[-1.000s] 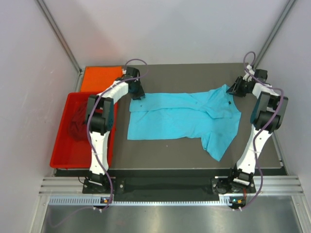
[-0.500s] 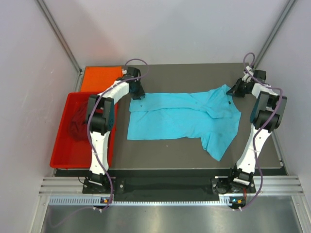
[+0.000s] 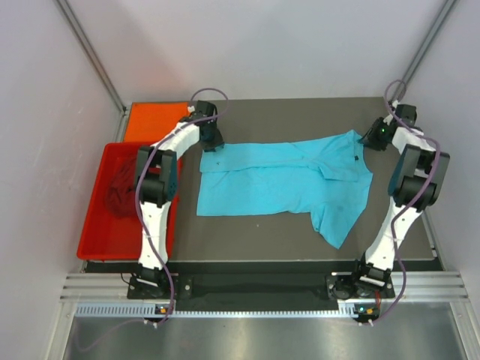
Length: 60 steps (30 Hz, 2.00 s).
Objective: Fold and stack the t-shirts
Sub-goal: Fold the tshirt
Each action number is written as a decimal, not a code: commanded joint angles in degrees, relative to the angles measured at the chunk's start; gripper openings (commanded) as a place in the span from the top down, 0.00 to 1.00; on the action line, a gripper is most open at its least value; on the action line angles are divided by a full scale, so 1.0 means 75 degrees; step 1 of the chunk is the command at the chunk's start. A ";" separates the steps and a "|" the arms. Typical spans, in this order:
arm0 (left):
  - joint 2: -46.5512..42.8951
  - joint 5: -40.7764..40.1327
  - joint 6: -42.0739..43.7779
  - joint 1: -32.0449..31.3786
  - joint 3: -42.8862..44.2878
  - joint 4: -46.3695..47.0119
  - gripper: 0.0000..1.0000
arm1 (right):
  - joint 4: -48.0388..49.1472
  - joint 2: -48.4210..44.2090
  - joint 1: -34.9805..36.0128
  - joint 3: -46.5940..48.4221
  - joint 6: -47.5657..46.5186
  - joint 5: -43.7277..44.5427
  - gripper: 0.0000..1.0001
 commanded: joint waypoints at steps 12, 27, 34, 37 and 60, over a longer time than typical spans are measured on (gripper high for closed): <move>-0.2648 0.1758 -0.1046 -0.2533 -0.2438 0.2877 0.56 | -0.1712 -0.3505 0.0311 -0.2542 0.1958 0.2214 0.69; 0.0091 0.1197 -0.3405 -0.4482 -0.2114 0.7603 0.57 | -0.0506 -0.3658 0.0346 -0.3985 0.1889 0.1617 0.70; 0.0878 0.1208 -0.3475 -0.4564 -0.1316 0.7591 0.56 | -0.0176 -0.3413 0.0358 -0.4184 0.1994 0.1558 0.71; 0.1113 0.1219 -0.3498 -0.4576 -0.1000 0.7509 0.56 | -0.0106 -0.3296 0.0381 -0.4173 0.2029 0.1535 0.72; 0.1933 0.1079 -0.3744 -0.4694 -0.0062 0.7040 0.71 | 0.0199 -0.3001 0.0428 -0.4360 0.1983 0.1722 1.00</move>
